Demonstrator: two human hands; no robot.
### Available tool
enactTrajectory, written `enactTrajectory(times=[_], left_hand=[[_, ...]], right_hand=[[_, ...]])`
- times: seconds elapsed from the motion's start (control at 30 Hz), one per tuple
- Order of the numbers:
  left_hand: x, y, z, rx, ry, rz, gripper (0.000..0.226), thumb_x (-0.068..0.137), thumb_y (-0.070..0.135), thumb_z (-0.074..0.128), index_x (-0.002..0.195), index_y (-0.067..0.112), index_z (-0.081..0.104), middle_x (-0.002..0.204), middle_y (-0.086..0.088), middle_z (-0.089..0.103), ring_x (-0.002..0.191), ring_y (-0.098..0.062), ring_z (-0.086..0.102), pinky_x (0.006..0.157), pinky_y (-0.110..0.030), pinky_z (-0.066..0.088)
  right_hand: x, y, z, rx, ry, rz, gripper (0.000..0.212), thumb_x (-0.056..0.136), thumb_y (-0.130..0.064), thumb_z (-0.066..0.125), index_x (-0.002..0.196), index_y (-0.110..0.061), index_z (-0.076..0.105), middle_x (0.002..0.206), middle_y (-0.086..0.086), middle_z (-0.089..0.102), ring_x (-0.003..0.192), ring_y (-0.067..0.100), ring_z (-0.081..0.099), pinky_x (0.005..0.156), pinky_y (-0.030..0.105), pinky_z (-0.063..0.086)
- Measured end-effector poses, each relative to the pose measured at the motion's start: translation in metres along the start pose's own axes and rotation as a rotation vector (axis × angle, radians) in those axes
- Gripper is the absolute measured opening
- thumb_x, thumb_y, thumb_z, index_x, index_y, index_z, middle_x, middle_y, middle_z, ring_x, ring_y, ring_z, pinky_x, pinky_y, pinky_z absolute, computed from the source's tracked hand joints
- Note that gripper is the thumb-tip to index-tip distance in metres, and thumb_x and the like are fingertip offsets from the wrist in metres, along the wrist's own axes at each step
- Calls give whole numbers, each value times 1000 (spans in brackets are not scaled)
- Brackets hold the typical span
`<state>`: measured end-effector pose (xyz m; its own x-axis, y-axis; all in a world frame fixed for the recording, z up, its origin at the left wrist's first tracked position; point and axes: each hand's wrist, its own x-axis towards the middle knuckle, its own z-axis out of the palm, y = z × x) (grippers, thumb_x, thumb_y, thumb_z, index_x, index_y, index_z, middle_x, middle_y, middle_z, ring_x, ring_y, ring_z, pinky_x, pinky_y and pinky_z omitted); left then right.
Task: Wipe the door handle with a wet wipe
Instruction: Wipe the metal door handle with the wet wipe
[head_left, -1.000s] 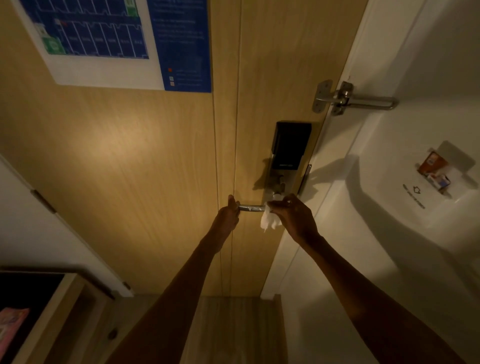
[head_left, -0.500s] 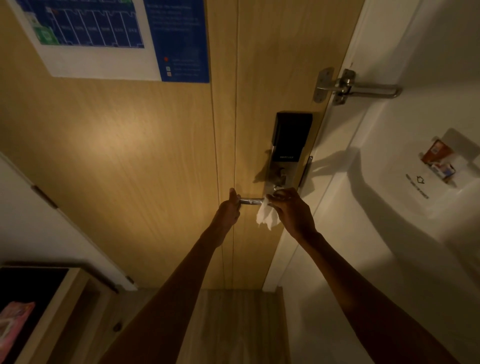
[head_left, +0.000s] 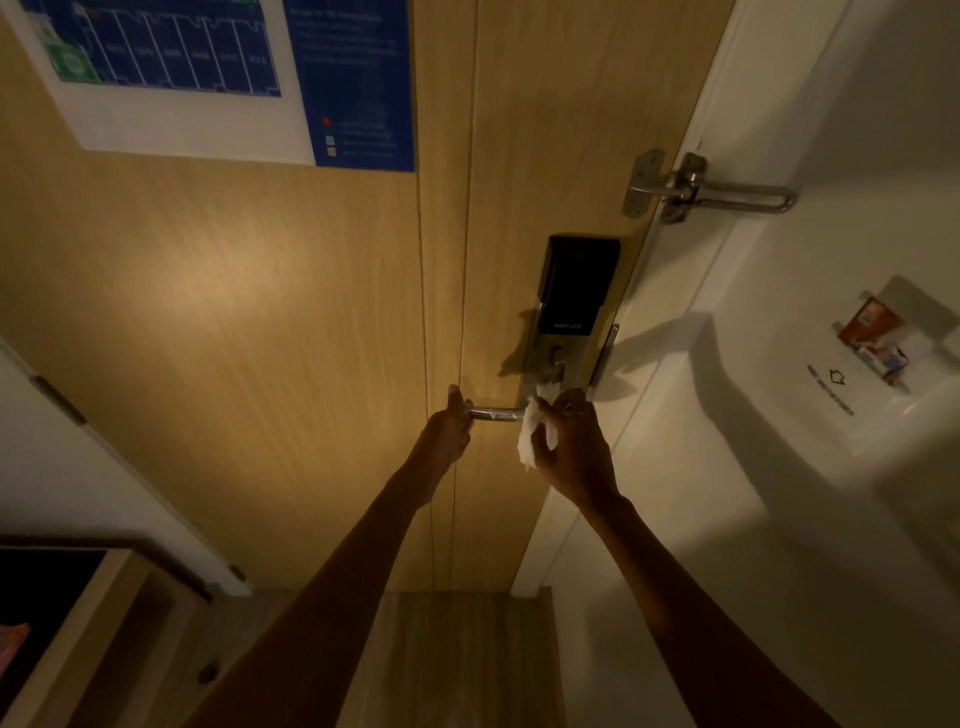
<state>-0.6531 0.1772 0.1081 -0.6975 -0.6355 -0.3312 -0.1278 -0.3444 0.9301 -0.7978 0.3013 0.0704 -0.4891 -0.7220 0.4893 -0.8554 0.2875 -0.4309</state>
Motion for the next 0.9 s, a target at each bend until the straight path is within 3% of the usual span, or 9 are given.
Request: enactTrajectory(times=[0.13,0.2,0.23,0.33,0.4,0.47,0.6,0.8,0.9], left_hand=[[0,3,3,-25,5,-19,48,98,49,26,89,13,57,67,-4,50,64,-18,56,54,-14,46],[1,0,1,-26,46,-22,59,99,48,26,117,1,56,94,-27,62,131,-41,26,100,-36,45],[1,0,1,-28,58,-19,64,99,48,25,128,-3,49,112,-33,58,135,-43,18,111,-46,28],[1,2,1,-35,60,-16,66,98,50,25,132,-2,47,136,-34,43,132,-44,36,112,-46,27],[-2,5,1,-23,35,-17,60,97,52,26,115,5,58,91,-15,65,81,-22,65,77,-26,49],[0,3,1,-45,13,-26,50,96,54,27,91,15,59,62,3,42,50,-6,38,53,-21,29],[-3,6,1,-41,6,-35,52,96,54,28,96,14,61,63,-16,49,55,-19,54,63,-20,42],[-1,2,-1,-36,-22,-34,49,96,54,27,88,18,58,65,4,42,55,-6,37,55,-21,27],[2,1,-3,-12,5,-49,63,96,53,27,125,5,55,109,-8,65,99,-17,63,86,-27,47]], right_hand=[[1,-4,4,216,171,185,28,87,-32,67,104,-10,69,120,9,54,101,16,60,84,25,55],[6,-3,9,267,226,290,26,83,-27,72,99,-6,72,114,11,59,92,19,64,83,34,58],[9,-1,12,281,242,326,27,81,-26,74,97,-5,72,111,12,61,90,21,65,82,37,58],[10,-6,16,319,280,355,25,80,-23,75,94,-3,72,110,13,63,90,22,65,83,31,56],[7,-7,15,328,266,316,20,81,-19,74,94,-4,71,110,12,61,93,20,63,84,27,53],[3,-3,10,320,201,228,19,83,-18,71,98,-5,71,111,10,59,95,17,62,86,25,53],[6,9,1,333,151,198,21,84,-18,69,100,-5,70,108,8,62,97,21,65,83,17,53],[1,4,13,103,42,12,25,88,-20,67,113,-14,66,122,9,53,111,21,53,85,30,55],[4,6,4,138,15,-11,29,86,-29,68,112,-15,67,121,6,52,110,17,51,87,27,53]])
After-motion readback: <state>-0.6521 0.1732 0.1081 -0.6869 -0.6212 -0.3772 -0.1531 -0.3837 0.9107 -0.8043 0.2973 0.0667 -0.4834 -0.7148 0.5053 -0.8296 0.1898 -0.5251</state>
